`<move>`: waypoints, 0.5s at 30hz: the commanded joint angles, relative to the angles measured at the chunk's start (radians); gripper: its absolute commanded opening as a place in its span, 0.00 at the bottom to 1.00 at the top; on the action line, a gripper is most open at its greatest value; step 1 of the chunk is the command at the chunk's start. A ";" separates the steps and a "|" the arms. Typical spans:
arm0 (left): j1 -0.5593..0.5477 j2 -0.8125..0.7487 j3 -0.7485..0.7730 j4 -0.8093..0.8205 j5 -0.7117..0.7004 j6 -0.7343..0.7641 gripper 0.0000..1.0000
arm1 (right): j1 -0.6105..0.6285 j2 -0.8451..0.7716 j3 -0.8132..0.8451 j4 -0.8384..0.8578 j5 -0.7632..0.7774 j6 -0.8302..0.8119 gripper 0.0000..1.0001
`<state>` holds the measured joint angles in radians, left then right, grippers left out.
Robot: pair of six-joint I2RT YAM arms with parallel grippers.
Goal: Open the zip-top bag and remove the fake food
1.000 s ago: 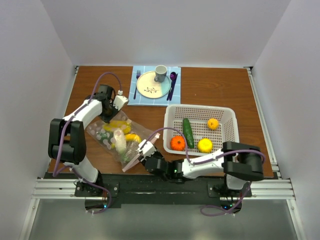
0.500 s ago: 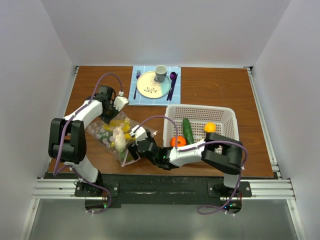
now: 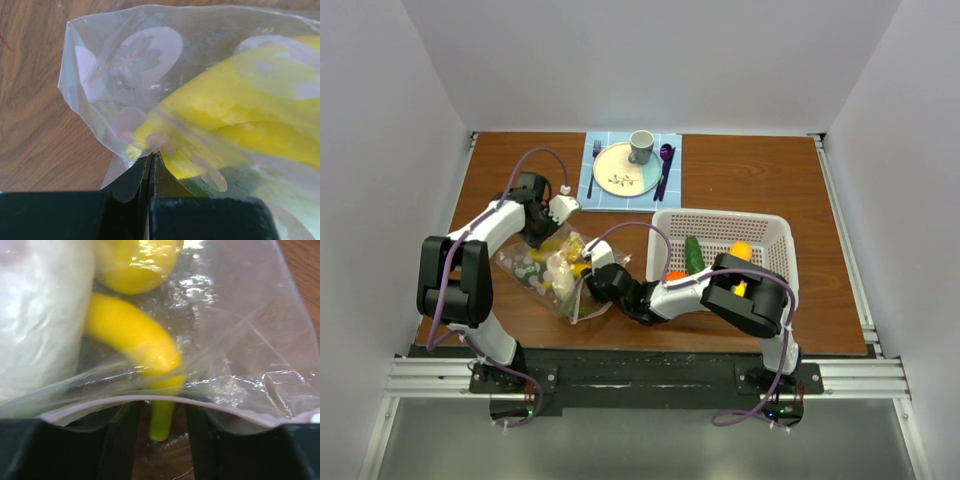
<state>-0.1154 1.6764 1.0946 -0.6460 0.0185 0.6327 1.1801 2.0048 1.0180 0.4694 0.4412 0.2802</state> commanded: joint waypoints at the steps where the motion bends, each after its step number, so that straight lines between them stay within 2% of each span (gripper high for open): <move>1: 0.002 0.005 -0.024 -0.003 0.032 0.022 0.00 | 0.001 -0.026 -0.002 0.072 -0.035 0.036 0.31; 2: 0.000 0.003 -0.027 -0.001 0.032 0.022 0.00 | 0.001 -0.032 -0.018 0.072 -0.039 0.048 0.21; 7: 0.002 0.003 -0.045 0.034 -0.008 0.018 0.00 | 0.012 -0.102 -0.076 0.063 -0.041 0.066 0.05; 11: 0.002 0.008 -0.064 0.075 -0.077 0.019 0.00 | 0.032 -0.188 -0.143 0.035 -0.022 0.079 0.02; 15: 0.016 0.034 -0.078 0.123 -0.163 0.027 0.00 | 0.104 -0.308 -0.185 -0.073 0.043 0.088 0.00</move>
<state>-0.1154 1.6752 1.0515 -0.5854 -0.0593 0.6411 1.2194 1.8332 0.8616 0.4599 0.4217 0.3401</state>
